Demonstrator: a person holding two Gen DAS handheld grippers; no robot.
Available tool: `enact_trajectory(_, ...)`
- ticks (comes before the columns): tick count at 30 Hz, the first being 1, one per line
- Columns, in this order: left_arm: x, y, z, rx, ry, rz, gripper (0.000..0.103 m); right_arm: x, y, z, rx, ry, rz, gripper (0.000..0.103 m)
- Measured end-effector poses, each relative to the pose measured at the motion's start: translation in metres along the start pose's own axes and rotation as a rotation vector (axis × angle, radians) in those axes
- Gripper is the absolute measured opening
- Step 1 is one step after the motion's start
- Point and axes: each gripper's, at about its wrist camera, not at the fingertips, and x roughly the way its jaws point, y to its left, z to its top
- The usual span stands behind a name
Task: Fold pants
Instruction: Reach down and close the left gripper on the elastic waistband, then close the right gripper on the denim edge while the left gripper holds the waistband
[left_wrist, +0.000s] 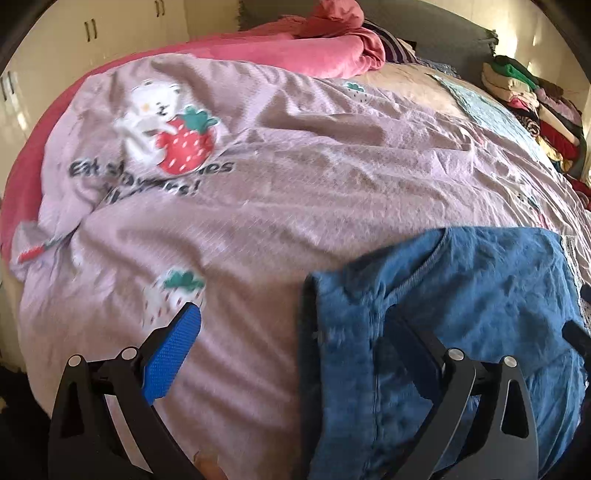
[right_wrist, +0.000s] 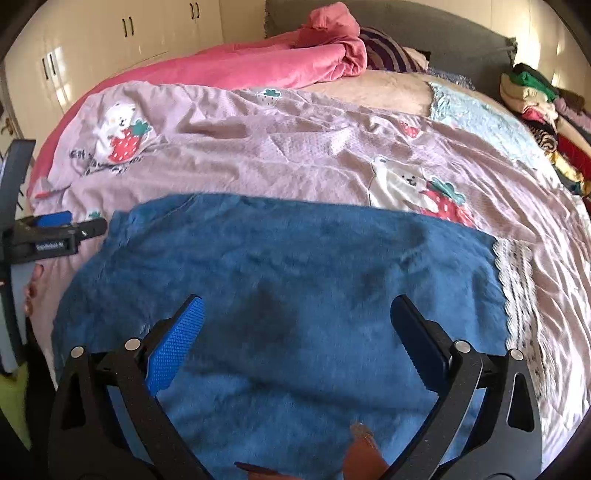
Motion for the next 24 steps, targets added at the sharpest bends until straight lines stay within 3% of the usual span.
enact_trajectory(3,0.010,-0.007,0.007,0.039,-0.018,-0.070,0.099,0.011,0.000,0.014,-0.063,0.013,0.005,0.095)
enact_trajectory(11,0.048,-0.016,0.011,0.098,0.017,-0.121,0.095,0.053,0.004,0.045,-0.198,0.066,0.025,0.095)
enact_trajectory(14,0.054,-0.019,0.010,0.126,0.036,-0.207,0.055,0.071,0.007,0.050,-0.238,0.095,0.023,0.095)
enact_trajectory(15,0.054,-0.019,0.010,0.125,0.029,-0.219,0.050,0.075,0.008,0.052,-0.245,0.102,0.023,0.095)
enact_trajectory(18,0.051,-0.019,0.010,0.121,-0.004,-0.215,0.040,0.088,0.012,0.058,-0.270,0.114,0.028,0.095)
enact_trajectory(24,0.027,-0.017,0.011,0.121,-0.073,-0.231,0.036,0.096,0.025,0.072,-0.354,0.093,0.061,0.095)
